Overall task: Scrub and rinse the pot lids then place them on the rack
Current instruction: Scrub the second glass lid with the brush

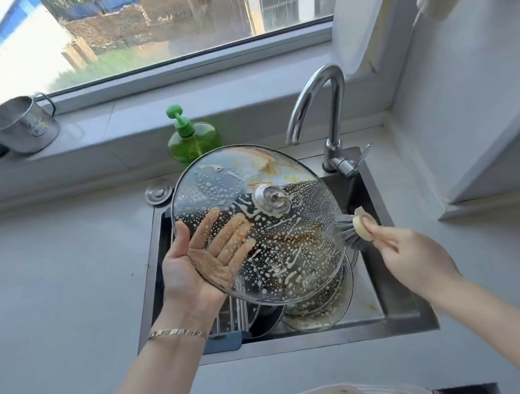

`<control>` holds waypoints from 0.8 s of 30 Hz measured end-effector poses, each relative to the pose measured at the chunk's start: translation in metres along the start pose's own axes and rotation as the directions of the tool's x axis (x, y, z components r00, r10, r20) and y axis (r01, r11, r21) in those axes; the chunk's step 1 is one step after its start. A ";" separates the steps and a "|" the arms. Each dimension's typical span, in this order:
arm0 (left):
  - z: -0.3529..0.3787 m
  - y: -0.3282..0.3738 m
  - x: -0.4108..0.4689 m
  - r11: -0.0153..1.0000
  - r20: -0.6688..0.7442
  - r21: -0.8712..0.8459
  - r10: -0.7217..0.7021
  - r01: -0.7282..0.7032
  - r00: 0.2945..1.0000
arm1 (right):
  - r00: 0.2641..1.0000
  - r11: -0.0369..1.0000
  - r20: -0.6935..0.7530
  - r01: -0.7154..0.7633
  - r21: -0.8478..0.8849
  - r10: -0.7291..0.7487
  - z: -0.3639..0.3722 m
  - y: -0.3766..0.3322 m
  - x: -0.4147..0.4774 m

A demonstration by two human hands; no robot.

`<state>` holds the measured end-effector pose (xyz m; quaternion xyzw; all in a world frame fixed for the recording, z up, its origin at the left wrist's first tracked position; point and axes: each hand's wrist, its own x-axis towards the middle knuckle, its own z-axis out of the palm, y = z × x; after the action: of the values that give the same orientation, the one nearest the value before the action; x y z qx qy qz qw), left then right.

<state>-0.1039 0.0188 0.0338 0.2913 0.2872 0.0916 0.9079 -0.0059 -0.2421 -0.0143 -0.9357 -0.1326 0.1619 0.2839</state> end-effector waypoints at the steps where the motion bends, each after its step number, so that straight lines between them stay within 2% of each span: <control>1: 0.001 -0.001 -0.001 1.000 0.013 0.003 -0.005 0.005 1.000 | 0.999 0.999 0.012 0.037 -0.008 -0.037 0.001 -0.002 -0.002; 3: 0.001 0.000 -0.001 1.000 0.020 0.019 0.000 0.000 1.000 | 0.978 0.978 0.024 0.209 0.014 -0.209 0.008 -0.018 -0.018; 4: 0.001 0.000 -0.001 1.000 0.015 0.017 0.000 0.000 1.000 | 0.971 0.972 0.042 0.236 0.015 -0.237 0.008 -0.021 -0.020; 8: -0.002 -0.001 -0.004 1.000 0.041 0.005 -0.013 0.013 0.999 | 1.000 0.999 -0.002 -0.002 0.044 0.002 -0.002 -0.009 0.004; 11: -0.004 -0.001 -0.004 0.998 0.063 0.059 -0.038 0.034 0.997 | 0.979 0.979 0.028 0.204 0.006 -0.204 0.009 -0.027 -0.016; 12: -0.005 0.000 -0.003 0.996 0.066 0.081 -0.046 0.041 0.997 | 0.973 0.973 0.036 0.229 0.016 -0.229 0.012 -0.031 -0.018; 13: -0.006 -0.001 -0.004 0.994 0.070 0.097 -0.055 0.049 0.996 | 0.983 0.983 0.029 0.182 0.017 -0.182 0.010 -0.028 -0.011; 15: -0.008 -0.001 -0.006 0.991 0.084 0.121 -0.075 0.065 0.994 | 0.999 0.996 0.010 -0.052 0.070 0.051 0.001 -0.015 0.015; 16: -0.009 -0.001 -0.008 0.989 0.091 0.131 -0.079 0.067 0.993 | 0.993 0.991 -0.016 -0.112 0.071 0.113 -0.004 -0.012 0.023; 17: -0.010 -0.002 -0.009 0.987 0.099 0.144 -0.079 0.065 0.992 | 0.995 0.995 -0.041 -0.088 0.049 0.090 -0.005 -0.013 0.023; 20: -0.009 -0.002 -0.010 0.981 0.112 0.188 -0.073 0.051 0.991 | 0.987 0.985 -0.008 0.159 0.065 -0.159 -0.003 -0.035 0.002; 21: -0.008 -0.003 -0.010 0.981 0.114 0.185 -0.071 0.049 0.991 | 0.985 0.984 0.005 0.169 0.059 -0.170 -0.004 -0.035 0.003; 24: -0.007 -0.004 -0.010 0.984 0.124 0.175 -0.063 0.041 0.990 | 0.999 0.997 -0.013 -0.044 0.070 0.045 -0.014 -0.023 0.027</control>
<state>-0.1160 0.0155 0.0321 0.3662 0.2425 0.0237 0.8981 0.0202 -0.2212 0.0035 -0.9291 -0.1038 0.1661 0.3139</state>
